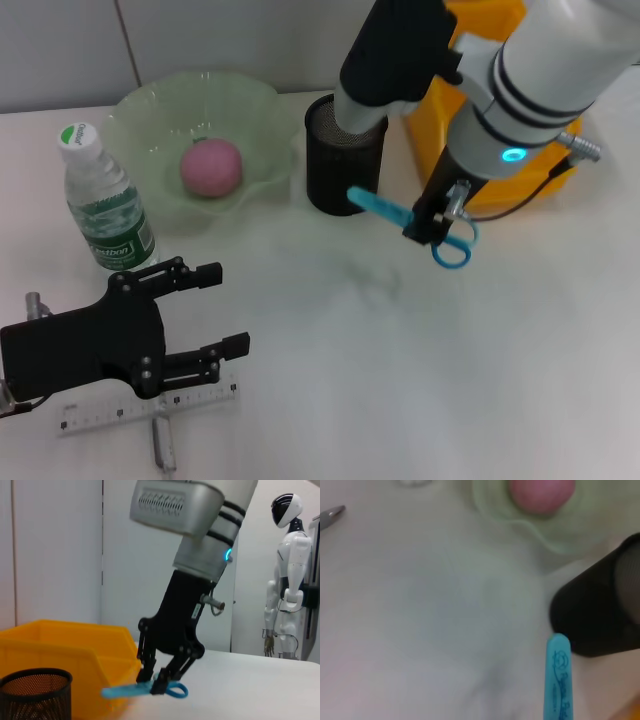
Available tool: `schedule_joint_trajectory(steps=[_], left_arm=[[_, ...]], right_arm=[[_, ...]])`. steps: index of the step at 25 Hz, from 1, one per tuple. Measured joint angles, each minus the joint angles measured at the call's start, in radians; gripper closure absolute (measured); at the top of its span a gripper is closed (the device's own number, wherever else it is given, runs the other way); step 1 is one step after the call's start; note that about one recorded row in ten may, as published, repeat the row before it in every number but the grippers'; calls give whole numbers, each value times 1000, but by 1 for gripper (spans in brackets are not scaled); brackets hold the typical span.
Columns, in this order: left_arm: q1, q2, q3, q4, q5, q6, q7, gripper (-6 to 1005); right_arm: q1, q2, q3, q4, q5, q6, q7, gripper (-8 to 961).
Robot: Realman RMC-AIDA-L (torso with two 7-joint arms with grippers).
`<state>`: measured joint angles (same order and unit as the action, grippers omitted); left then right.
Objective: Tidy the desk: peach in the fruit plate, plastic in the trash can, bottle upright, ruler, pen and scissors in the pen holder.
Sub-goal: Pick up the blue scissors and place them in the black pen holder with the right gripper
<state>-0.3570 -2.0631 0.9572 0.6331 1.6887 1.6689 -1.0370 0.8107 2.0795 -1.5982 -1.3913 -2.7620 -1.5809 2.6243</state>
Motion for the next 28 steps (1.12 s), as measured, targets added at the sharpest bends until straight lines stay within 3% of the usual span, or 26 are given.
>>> schedule_joint_trajectory(steps=[15, 22, 28], left_arm=[[2, 0, -14, -1, 0, 10, 0, 205], [-2, -1, -19, -2, 0, 13, 0, 205], [-2, -2, -21, -3, -35, 15, 0, 205]], right_arm=[[-105, -2, 26, -345, -159, -18, -76, 716], [-112, -4, 78, -369, -160, 9, -179, 716], [-171, 0, 125, -362, -160, 171, -341, 716]])
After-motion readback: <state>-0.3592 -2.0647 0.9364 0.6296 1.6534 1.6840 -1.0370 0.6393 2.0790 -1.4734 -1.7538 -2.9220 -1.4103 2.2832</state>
